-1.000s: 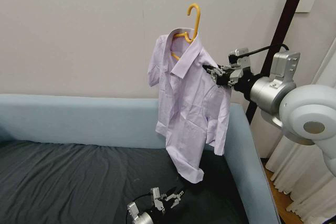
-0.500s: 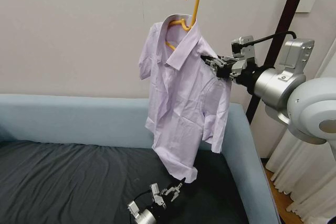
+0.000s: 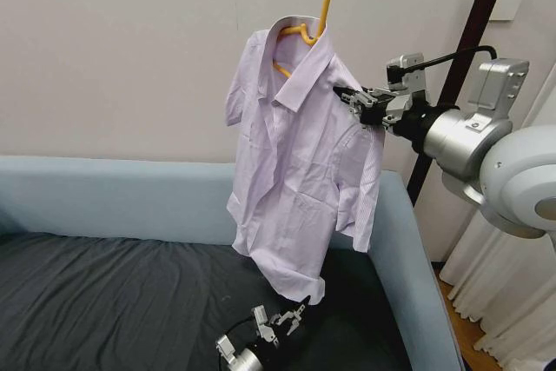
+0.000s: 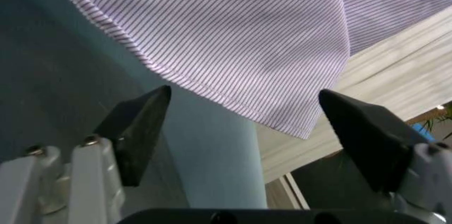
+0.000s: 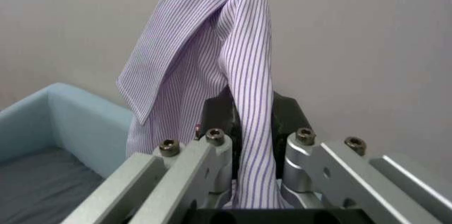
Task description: Pick up the clothes from the sofa and hang them on the clothes hanger.
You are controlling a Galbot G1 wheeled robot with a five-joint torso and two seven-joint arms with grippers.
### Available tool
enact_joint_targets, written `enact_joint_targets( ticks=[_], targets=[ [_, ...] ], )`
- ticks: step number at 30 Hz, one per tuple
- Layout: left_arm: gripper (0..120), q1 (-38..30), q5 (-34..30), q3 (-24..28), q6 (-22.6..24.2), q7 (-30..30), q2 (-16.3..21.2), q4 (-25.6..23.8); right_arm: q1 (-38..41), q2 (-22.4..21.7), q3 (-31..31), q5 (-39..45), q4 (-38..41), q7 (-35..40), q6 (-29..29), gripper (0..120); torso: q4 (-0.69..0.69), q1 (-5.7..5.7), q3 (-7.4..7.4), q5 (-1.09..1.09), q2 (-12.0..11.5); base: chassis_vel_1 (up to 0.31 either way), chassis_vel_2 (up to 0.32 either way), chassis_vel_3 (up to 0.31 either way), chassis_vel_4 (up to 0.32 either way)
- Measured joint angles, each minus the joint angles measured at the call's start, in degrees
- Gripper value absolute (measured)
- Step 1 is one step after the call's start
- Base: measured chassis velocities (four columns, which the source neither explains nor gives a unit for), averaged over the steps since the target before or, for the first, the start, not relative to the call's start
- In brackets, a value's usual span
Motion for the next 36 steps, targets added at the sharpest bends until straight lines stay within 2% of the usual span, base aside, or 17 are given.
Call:
enact_joint_targets(
  ticks=[6,14,18,21,22,25,26,30,32,34,36],
  targets=[
    [63,-0.55,0.43,-0.08,-0.13,0.65,-0.25,0.81,0.83,0.42,-0.09,0.47,-0.14,0.01,0.01,7,0.00,0.00,0.00,0.00,0.00,0.000,0.000,0.000,0.000],
    [61,-0.92,0.60,-0.24,-0.57,1.35,-0.67,0.99,0.92,0.43,-0.14,0.87,0.23,0.11,0.02,7,0.00,0.00,0.00,0.00,0.00,0.000,0.000,0.000,0.000],
    [55,-0.95,0.71,-0.30,-1.04,1.90,-0.78,1.43,0.65,0.25,-0.14,0.93,0.57,0.12,0.02,7,0.00,0.00,0.00,0.00,0.00,0.000,0.000,0.000,0.000],
    [42,-0.75,0.79,-0.39,-1.11,2.25,-0.75,1.48,0.41,0.07,-0.10,0.92,0.53,0.12,0.02,7,0.00,0.00,0.00,0.00,0.00,0.000,0.000,0.000,0.000],
    [42,-0.75,0.79,-0.39,-1.11,2.25,-0.75,1.48,0.41,0.07,-0.10,0.92,0.53,0.12,0.02,7,0.00,0.00,0.00,0.00,0.00,0.000,0.000,0.000,0.000],
    [29,-0.30,0.92,-0.48,-1.11,2.65,-0.61,1.49,0.11,0.02,-0.09,0.84,0.42,0.09,0.02,7,0.00,0.00,0.00,0.00,0.00,0.000,0.000,0.000,0.000],
    [29,-0.30,0.92,-0.48,-1.11,2.65,-0.61,1.49,0.11,0.02,-0.09,0.84,0.42,0.09,0.02,7,0.00,0.00,0.00,0.00,0.00,0.000,0.000,0.000,0.000],
    [9,0.04,1.04,-0.63,-1.12,3.11,-0.50,1.49,0.22,-0.04,-0.07,0.74,0.15,0.01,0.02,7,0.00,0.00,0.00,0.00,0.00,0.000,0.000,0.000,0.000],
    [7,0.08,1.10,-0.64,-1.14,3.16,-0.48,1.50,0.24,-0.05,-0.07,0.65,0.06,0.00,0.02,7,0.00,0.00,0.00,0.00,0.00,0.000,0.000,0.000,0.000],
    [0,0.19,1.73,-0.67,-1.25,3.35,-0.42,1.79,0.23,-0.09,-0.07,0.35,-0.20,-0.01,0.04,7,0.00,0.00,0.00,0.00,0.00,0.000,0.000,0.000,0.000],
    [0,0.30,2.77,-0.70,-1.65,3.55,-0.23,2.47,0.23,-0.15,-0.09,-0.02,-0.56,0.00,0.24,7,0.00,0.00,0.00,0.00,0.00,0.000,0.000,0.000,0.000]
  ],
)
